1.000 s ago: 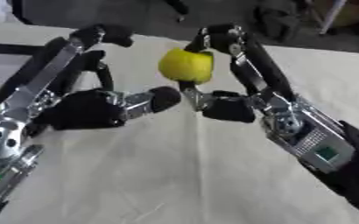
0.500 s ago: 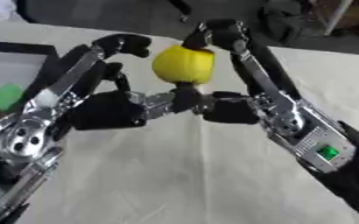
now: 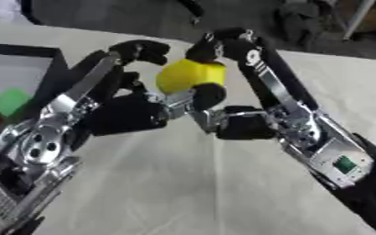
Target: Pick up the objects with one hand, pass them to the other hand, and then place them into the box on the other side of the table.
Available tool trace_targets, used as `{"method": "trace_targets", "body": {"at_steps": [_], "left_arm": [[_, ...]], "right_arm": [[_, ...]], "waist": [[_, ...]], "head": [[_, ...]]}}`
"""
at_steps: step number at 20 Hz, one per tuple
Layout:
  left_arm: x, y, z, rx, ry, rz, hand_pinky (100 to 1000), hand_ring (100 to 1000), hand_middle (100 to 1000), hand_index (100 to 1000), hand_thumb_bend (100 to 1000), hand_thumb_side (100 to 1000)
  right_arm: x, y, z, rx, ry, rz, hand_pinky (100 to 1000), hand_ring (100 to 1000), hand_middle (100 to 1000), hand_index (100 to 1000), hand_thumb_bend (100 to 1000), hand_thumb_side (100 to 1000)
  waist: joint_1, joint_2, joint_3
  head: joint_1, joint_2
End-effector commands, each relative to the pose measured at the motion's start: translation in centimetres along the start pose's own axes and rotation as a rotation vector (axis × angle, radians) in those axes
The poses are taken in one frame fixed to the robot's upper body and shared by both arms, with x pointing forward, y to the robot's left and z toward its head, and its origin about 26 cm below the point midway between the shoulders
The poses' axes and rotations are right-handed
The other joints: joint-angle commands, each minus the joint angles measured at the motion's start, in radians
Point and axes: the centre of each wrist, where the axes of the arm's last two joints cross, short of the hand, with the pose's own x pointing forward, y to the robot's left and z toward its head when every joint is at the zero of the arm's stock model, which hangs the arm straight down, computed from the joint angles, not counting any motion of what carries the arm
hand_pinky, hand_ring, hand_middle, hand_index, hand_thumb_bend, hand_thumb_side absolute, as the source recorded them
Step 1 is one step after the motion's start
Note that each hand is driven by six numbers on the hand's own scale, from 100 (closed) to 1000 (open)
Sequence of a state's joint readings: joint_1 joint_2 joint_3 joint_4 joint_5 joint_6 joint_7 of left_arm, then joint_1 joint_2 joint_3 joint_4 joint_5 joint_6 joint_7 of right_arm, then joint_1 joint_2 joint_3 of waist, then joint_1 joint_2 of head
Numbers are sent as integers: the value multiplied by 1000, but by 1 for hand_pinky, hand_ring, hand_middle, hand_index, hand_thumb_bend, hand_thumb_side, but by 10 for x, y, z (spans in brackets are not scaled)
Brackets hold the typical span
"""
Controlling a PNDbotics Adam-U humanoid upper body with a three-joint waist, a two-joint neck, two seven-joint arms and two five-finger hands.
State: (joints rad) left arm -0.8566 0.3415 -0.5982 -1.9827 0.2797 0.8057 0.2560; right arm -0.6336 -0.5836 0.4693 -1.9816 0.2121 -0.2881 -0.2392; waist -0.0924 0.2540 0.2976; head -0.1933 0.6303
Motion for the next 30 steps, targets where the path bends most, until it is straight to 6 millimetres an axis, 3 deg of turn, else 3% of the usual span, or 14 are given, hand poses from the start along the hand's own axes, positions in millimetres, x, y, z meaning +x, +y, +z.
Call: {"method": "trace_targets", "body": {"at_steps": [1, 13, 18, 21, 24, 25, 30], "left_arm": [[11, 1, 2, -11, -23, 18, 1000, 311, 780, 842, 839, 504], [9, -7, 2, -61, 71, 1, 1000, 333, 770, 789, 750, 437], [7, -8, 3, -31, 84, 34, 1000, 309, 737, 744, 590, 499], [8, -7, 2, -3, 91, 66, 1000, 287, 719, 725, 483, 580], [10, -7, 2, 13, 93, 98, 1000, 279, 714, 725, 469, 641], [10, -8, 2, 15, 91, 108, 1000, 277, 713, 723, 477, 624], [11, -11, 2, 10, 78, 132, 993, 257, 674, 653, 251, 460]], "right_arm": [[4, -7, -6, -5, -32, 3, 677, 589, 454, 505, 100, 100], [5, -7, -9, 9, -86, -15, 685, 590, 455, 512, 100, 100], [6, -5, -9, 17, -92, -30, 681, 590, 454, 513, 100, 100], [6, -4, -10, 19, -87, -38, 679, 590, 455, 515, 100, 100], [6, -3, -10, 20, -78, -45, 675, 589, 456, 517, 100, 100], [6, -2, -10, 20, -75, -48, 673, 588, 455, 517, 100, 100], [6, -1, -10, 21, -69, -49, 679, 593, 459, 518, 100, 100]], "waist": [[6, -14, -2], [2, -8, -6], [-1, -6, -7], [-1, -5, -6], [-2, -2, -6], [-3, -1, -7], [-3, 1, -9]], "head": [[3, -10], [5, -7], [5, -12], [4, -13], [4, -13], [5, -13], [8, -12]]}}
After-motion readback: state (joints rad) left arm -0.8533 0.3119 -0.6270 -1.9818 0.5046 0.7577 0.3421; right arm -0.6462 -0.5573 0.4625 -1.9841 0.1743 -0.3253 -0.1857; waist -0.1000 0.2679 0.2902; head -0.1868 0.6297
